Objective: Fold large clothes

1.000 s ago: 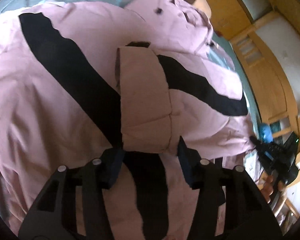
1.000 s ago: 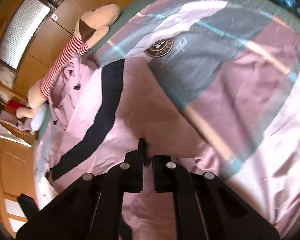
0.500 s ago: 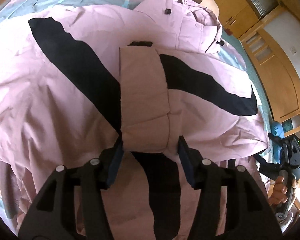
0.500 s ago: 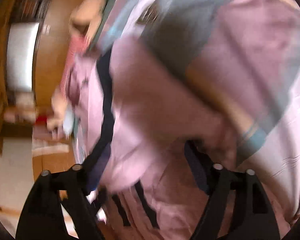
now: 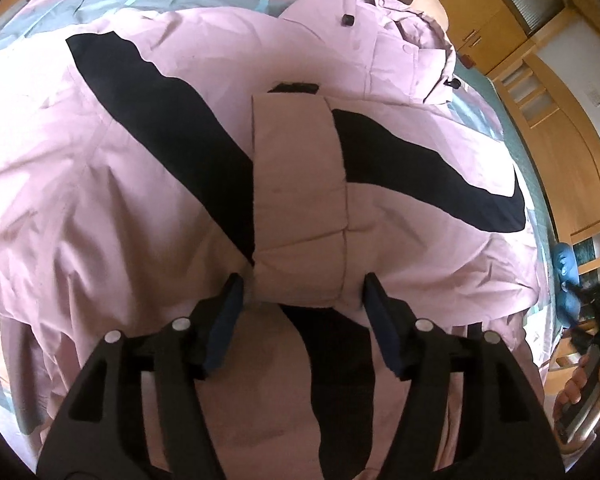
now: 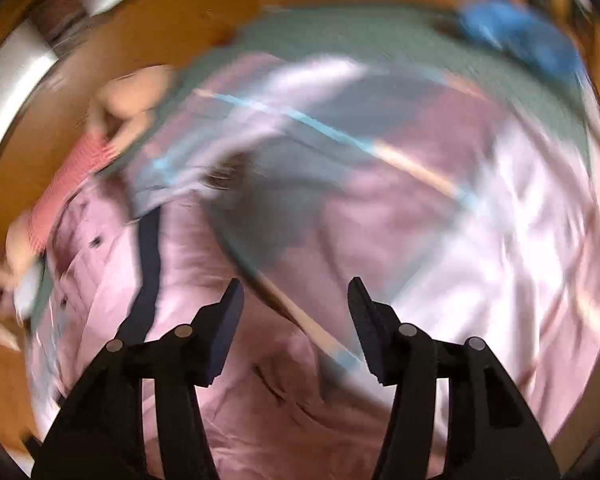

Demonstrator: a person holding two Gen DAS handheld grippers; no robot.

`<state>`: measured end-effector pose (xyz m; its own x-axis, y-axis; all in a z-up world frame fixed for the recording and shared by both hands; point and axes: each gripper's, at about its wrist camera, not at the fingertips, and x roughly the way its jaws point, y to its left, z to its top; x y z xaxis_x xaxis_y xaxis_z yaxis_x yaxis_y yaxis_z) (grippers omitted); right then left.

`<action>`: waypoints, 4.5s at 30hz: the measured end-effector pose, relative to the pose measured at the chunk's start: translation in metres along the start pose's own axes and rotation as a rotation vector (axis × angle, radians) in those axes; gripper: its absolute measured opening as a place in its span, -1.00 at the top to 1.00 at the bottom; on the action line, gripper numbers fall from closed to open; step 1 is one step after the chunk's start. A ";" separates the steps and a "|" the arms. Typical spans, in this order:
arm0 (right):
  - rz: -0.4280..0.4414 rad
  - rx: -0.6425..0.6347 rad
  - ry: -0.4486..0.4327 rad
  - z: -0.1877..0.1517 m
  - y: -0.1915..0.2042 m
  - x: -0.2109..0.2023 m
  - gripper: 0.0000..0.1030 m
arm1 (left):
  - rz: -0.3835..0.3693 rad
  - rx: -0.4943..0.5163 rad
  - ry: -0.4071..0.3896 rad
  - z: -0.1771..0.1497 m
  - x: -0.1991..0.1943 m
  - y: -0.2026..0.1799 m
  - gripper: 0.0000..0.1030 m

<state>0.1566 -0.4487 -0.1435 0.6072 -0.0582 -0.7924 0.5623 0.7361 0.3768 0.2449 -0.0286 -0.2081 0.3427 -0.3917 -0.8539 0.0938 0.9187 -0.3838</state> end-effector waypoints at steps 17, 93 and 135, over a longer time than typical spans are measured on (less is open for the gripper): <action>-0.043 -0.163 0.018 -0.010 0.037 0.015 -0.28 | 0.090 0.041 -0.060 -0.008 -0.014 -0.006 -0.30; -0.407 -0.696 0.029 -0.106 0.107 0.100 -0.97 | 0.350 -0.943 -0.139 -0.031 -0.129 0.306 -0.92; -0.311 -0.544 0.150 -0.085 0.094 0.101 -0.97 | 0.226 0.564 -0.248 -0.056 -0.066 -0.082 0.36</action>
<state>0.2229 -0.3281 -0.2284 0.3545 -0.2581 -0.8987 0.3102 0.9392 -0.1473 0.1620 -0.0807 -0.1402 0.6105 -0.2242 -0.7596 0.4465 0.8896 0.0964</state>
